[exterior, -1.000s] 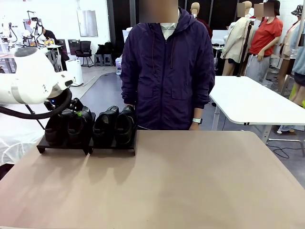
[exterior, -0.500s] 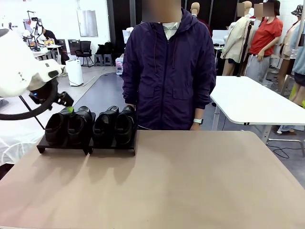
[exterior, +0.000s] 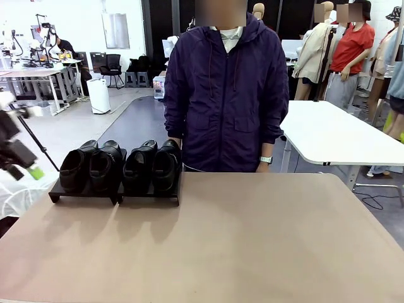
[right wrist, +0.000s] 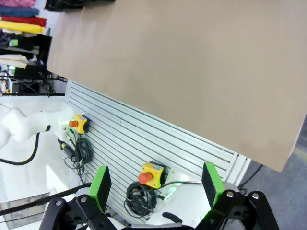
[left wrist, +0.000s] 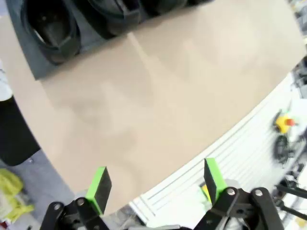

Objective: Organize the shoes by placing them on the stand.
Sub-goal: Place the Shoe from the middle of the table onto the Shoes Stand.

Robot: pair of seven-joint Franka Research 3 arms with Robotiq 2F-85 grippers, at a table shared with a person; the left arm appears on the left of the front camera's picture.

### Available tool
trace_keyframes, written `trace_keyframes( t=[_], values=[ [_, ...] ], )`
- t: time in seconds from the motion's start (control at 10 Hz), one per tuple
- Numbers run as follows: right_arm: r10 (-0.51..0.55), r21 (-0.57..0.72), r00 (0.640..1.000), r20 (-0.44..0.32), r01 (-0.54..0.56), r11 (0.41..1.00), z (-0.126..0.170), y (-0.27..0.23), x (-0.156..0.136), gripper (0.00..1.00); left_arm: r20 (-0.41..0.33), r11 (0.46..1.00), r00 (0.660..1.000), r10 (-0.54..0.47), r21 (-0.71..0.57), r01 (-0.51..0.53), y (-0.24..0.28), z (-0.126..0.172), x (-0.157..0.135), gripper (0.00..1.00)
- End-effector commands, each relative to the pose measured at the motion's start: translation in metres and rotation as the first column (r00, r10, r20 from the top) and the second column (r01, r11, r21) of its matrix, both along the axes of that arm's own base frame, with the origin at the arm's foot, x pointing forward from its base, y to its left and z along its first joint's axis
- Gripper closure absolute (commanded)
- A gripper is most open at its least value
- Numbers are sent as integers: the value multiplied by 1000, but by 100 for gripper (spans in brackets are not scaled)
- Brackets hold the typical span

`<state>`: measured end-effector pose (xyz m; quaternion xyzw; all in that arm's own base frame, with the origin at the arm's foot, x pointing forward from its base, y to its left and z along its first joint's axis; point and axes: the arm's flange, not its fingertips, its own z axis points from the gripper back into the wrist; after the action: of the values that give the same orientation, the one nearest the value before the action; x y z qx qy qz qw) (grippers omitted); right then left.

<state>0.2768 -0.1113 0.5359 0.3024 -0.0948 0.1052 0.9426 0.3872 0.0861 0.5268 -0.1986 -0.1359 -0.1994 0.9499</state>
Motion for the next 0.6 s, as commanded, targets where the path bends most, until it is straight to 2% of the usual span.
trace_keyframes(
  t=[0.0,0.1,0.2,0.5],
  values=[
    [16,6,1000,11,-16,1000,4,-2,1,0,148,957,987,68,-291,-22,29,5,-33,0],
    [16,6,1000,11,-16,1000,4,-2,1,0,201,912,972,122,-408,-30,46,3,-45,0],
    [16,6,1000,11,-16,1000,4,-2,1,0,53,990,998,46,-132,-39,23,9,-20,0],
    [16,6,1000,11,-16,1000,4,-2,1,0,53,990,998,46,-132,-39,23,9,-20,0]
  ],
)
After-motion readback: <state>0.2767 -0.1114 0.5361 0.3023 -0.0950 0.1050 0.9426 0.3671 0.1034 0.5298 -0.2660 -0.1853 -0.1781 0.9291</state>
